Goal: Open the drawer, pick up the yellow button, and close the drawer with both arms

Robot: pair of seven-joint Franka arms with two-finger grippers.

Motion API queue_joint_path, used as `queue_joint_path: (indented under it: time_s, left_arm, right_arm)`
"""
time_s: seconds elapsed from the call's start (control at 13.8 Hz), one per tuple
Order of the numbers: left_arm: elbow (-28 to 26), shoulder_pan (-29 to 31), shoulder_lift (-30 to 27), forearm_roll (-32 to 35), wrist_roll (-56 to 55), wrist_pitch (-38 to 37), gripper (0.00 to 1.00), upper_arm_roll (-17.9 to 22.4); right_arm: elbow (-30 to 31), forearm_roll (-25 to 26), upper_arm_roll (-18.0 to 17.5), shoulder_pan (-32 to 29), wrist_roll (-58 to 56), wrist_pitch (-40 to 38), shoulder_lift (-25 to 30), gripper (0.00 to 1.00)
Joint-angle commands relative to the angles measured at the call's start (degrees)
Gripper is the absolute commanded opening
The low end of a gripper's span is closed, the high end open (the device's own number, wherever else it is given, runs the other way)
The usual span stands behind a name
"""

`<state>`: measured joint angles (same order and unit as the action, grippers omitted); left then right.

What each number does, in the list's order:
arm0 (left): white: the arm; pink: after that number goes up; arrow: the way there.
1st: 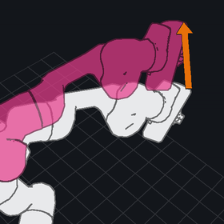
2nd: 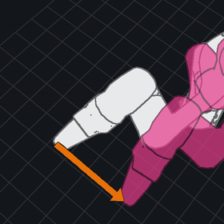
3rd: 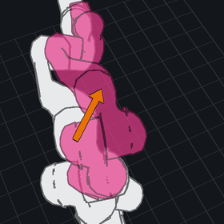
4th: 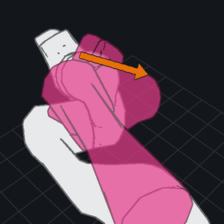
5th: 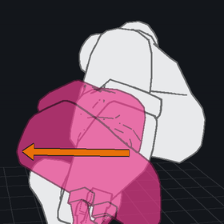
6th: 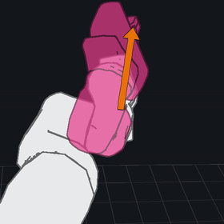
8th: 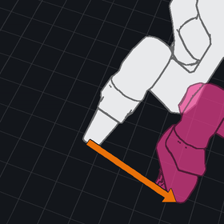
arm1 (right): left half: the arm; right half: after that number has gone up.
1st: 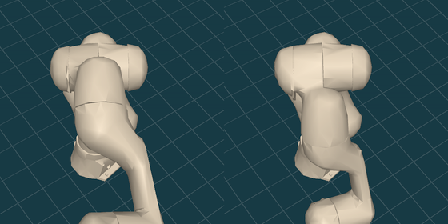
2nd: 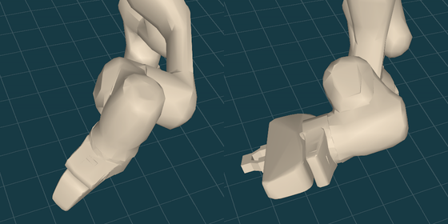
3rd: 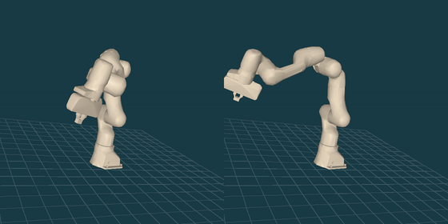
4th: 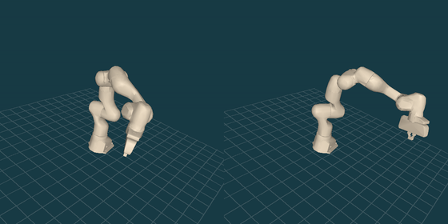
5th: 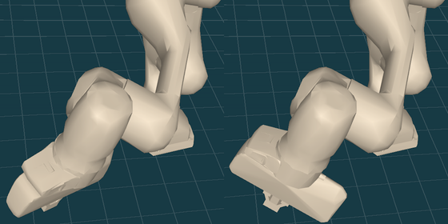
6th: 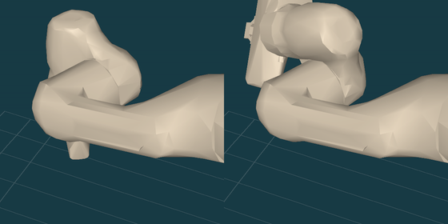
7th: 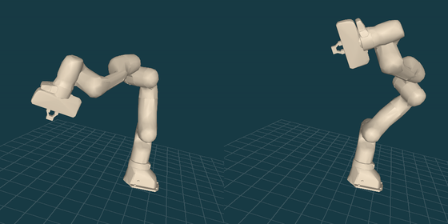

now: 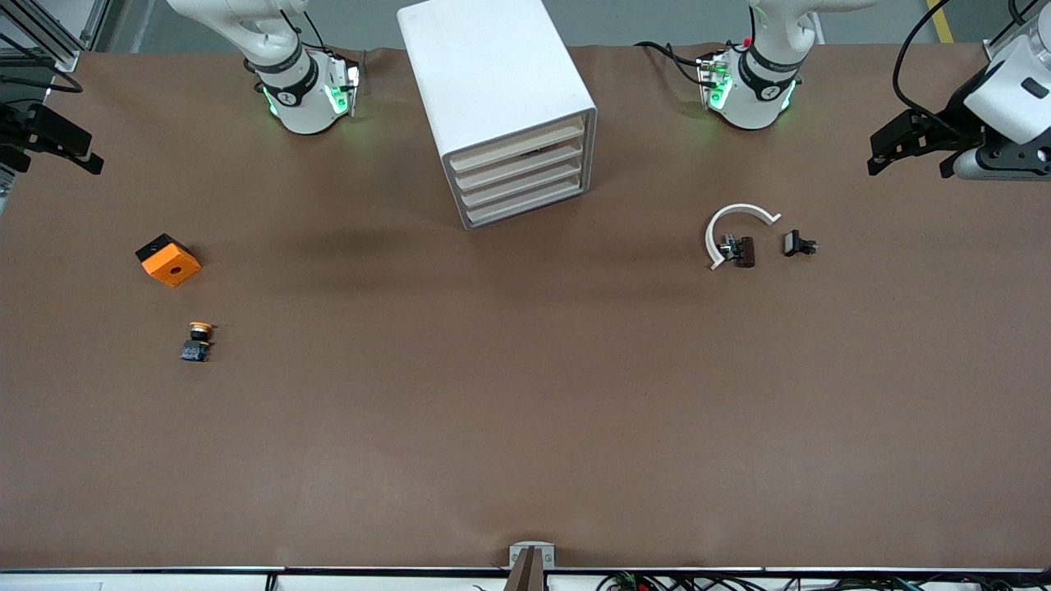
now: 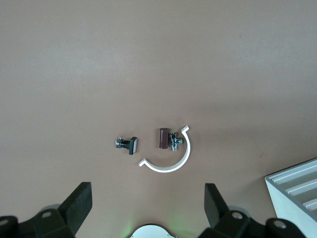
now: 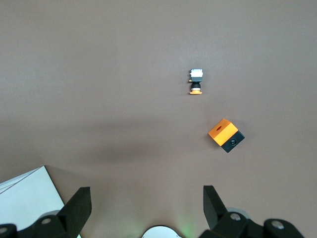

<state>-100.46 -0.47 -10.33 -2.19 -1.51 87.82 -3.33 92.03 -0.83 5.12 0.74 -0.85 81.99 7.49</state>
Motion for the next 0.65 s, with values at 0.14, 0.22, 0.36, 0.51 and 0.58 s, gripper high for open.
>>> queue_joint_path:
  time_s: [0.14, 0.22, 0.36, 0.51, 0.58]
  left_arm:
    - [2.02, 0.47, 0.58, 0.08, 0.81, -0.90, 1.00, -0.71]
    - [2.11, 0.47, 0.58, 0.08, 0.55, -0.99, 1.00, -0.71]
    - [2.20, 0.65, 0.49, -0.01, 0.19, -0.99, 1.00, -0.62]
    - [2.20, 0.74, 0.49, -0.01, 0.28, -0.90, 1.00, -0.62]
    - [2.29, 0.65, 0.49, -0.01, 0.28, -0.99, 1.00, -0.62]
  right_arm:
    - [0.96, 0.65, 0.15, 0.58, 0.94, -0.07, 1.30, 1.00]
    - [0.96, 0.65, 0.15, 0.57, 0.94, -0.08, 1.30, 1.00]
    - [0.96, 0.65, 0.15, 0.57, 0.94, 0.19, 1.30, 1.00]
    - [0.96, 0.65, 0.15, 0.66, 0.94, 0.19, 1.30, 1.00]
    - [0.96, 0.65, 0.15, 0.75, 0.94, 0.19, 1.30, 1.00]
